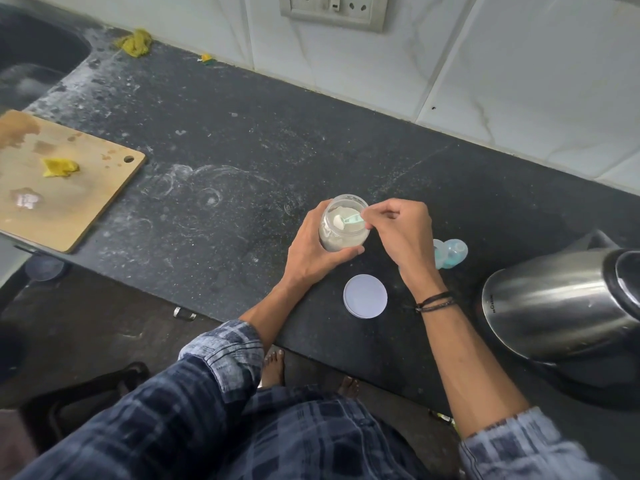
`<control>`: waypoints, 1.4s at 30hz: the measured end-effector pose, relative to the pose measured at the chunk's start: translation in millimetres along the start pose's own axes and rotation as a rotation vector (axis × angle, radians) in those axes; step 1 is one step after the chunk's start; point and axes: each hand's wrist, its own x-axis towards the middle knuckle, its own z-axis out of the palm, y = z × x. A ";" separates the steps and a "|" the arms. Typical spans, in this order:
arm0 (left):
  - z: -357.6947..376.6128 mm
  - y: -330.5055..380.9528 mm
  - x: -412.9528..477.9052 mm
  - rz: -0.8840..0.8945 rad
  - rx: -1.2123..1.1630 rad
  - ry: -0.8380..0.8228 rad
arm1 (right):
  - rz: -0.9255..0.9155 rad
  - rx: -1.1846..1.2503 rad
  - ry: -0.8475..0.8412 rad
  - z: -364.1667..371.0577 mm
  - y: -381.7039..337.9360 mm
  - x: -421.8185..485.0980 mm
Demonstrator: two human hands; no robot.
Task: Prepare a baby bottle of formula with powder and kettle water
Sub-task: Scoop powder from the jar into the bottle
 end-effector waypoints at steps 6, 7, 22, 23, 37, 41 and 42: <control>-0.4 -0.4 -0.4 -0.004 0.002 -0.009 | -0.053 -0.280 -0.115 7.8 -15.5 2.4; -0.5 -0.4 -0.4 -0.002 -0.002 -0.010 | -0.067 -0.321 -0.130 9.5 -18.5 1.7; -0.3 -2.3 -0.1 -0.003 0.007 -0.016 | 0.100 0.065 -0.134 1.8 -19.2 3.0; 0.1 -2.8 -0.1 0.002 0.008 -0.012 | 0.114 0.098 -0.121 0.0 -18.5 2.5; 1.1 -2.4 -0.7 0.013 0.011 -0.002 | 0.271 0.360 0.078 -9.9 8.4 -14.3; 0.9 -3.2 -0.4 0.019 0.008 -0.004 | 0.282 0.434 0.067 -8.6 11.2 -18.1; 1.0 -2.8 -0.5 0.022 0.008 -0.006 | 0.287 0.455 0.065 -8.6 12.0 -18.8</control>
